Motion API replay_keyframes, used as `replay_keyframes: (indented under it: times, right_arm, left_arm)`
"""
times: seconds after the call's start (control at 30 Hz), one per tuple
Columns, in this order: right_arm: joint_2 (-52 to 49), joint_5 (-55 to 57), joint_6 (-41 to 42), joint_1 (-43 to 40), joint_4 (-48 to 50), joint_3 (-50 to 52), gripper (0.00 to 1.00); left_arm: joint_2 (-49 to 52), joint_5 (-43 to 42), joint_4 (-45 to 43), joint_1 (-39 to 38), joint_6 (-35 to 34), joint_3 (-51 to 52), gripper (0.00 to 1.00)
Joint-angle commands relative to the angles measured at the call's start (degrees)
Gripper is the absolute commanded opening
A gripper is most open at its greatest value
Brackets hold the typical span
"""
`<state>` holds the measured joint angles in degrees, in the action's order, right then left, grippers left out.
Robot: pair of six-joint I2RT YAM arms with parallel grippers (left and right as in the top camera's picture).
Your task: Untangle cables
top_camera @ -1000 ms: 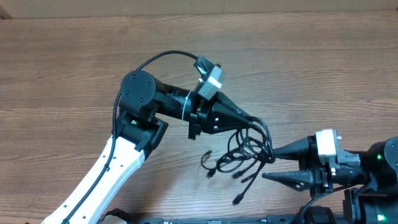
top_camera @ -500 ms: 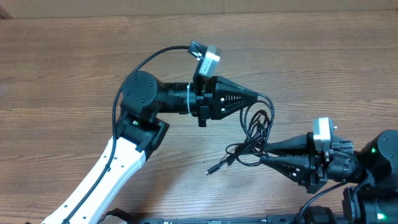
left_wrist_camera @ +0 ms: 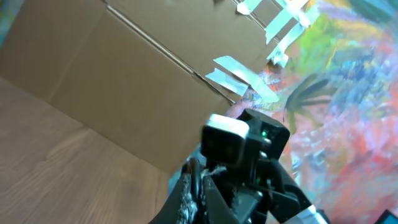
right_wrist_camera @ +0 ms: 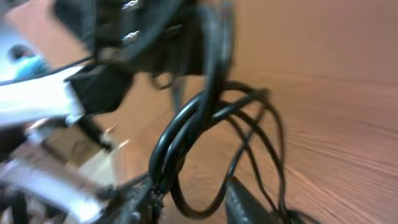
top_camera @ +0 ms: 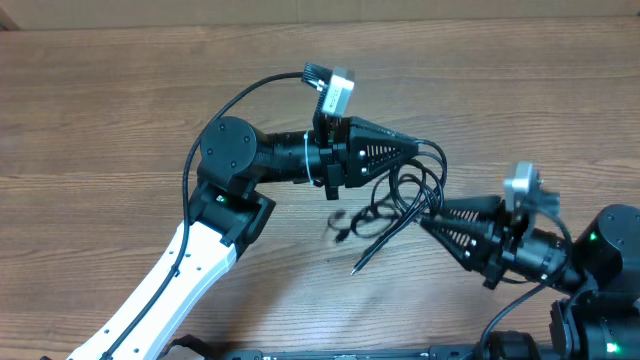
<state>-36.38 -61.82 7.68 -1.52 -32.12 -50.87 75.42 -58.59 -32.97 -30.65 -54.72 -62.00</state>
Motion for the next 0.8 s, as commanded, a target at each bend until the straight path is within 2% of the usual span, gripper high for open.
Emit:
replay_keyframes:
  times: [0.0, 0.27, 0.4, 0.6, 0.67, 0.77]
  right_arm:
    - [0.2, 9.4, 7.6, -0.1, 0.8, -0.9, 0.43]
    - [0.2, 8.0, 7.6, -0.1, 7.2, -1.0, 0.64]
    - [0.2, 3.1, 7.6, -0.1, 12.1, -1.0, 0.66]
    - [0.2, -0.4, 7.5, -0.1, 10.6, -0.9, 0.66]
    - [0.2, -0.9, 7.5, -0.1, 10.4, -0.9, 0.59]
    - [0.2, -0.9, 7.5, -0.1, 10.4, -0.9, 0.27]
  left_arm:
    - [0.2, -5.7, -0.3, 1.0, 7.4, -1.1, 0.04]
    - [0.2, -14.9, -0.2, 2.6, 11.4, -1.1, 0.04]
    - [0.2, -14.6, -0.2, 1.8, 11.5, -1.1, 0.04]
    - [0.2, -11.1, -0.3, -1.7, 12.9, -1.1, 0.04]
    - [0.2, -11.0, -0.2, -2.9, 14.1, -1.1, 0.04]
    - [0.3, -10.2, -0.2, -4.0, 14.1, -1.1, 0.04]
